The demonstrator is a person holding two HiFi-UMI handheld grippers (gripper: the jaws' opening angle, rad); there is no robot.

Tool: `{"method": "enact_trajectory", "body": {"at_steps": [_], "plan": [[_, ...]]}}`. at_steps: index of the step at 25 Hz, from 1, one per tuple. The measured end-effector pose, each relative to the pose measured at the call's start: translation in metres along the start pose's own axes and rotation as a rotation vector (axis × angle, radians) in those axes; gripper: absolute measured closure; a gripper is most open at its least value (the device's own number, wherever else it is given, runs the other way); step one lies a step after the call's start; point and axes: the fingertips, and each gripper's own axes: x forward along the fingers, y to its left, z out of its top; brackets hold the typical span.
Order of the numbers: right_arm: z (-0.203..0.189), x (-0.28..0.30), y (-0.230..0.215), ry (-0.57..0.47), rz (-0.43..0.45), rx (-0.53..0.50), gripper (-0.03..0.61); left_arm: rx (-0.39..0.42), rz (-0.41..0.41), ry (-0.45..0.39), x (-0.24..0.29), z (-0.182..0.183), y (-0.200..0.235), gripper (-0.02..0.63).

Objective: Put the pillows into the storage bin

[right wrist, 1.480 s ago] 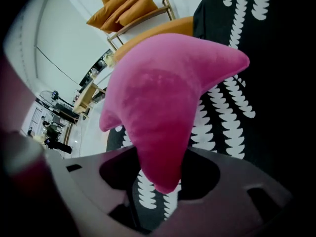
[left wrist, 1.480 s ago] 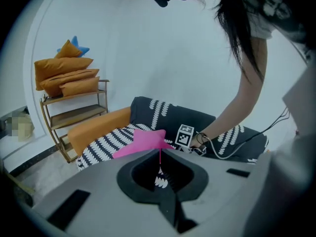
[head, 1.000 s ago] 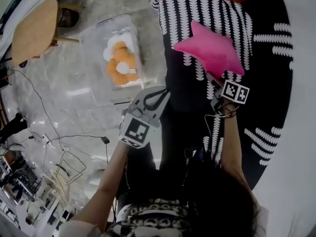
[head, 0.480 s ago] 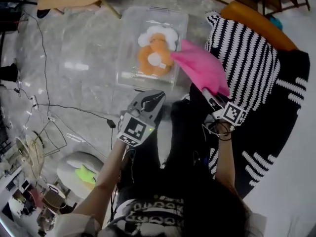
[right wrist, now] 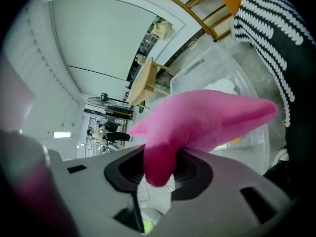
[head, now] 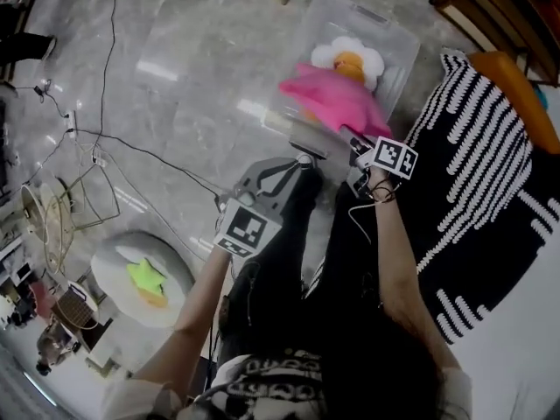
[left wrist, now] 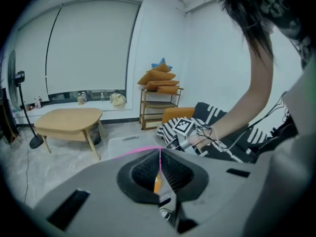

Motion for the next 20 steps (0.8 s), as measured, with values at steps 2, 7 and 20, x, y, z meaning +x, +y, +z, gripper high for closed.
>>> {"method": "enact_trajectory", "body": {"at_steps": [2,7,20], "plan": [[-0.011,0.036,-0.017,0.043,-0.080,0.029,0.431,-0.015,0.009,0.024,-0.010,-0.018,0.011,0.607],[-0.031,0.078,-0.043,0.150,-0.227,-0.138,0.319,-0.069,0.049,0.036,-0.026,-0.050,0.029,0.606],[-0.033,-0.011,0.054,0.015,-0.144,-0.408,0.299,0.032,-0.082,-0.034,-0.031,-0.003,0.020,0.606]]}}
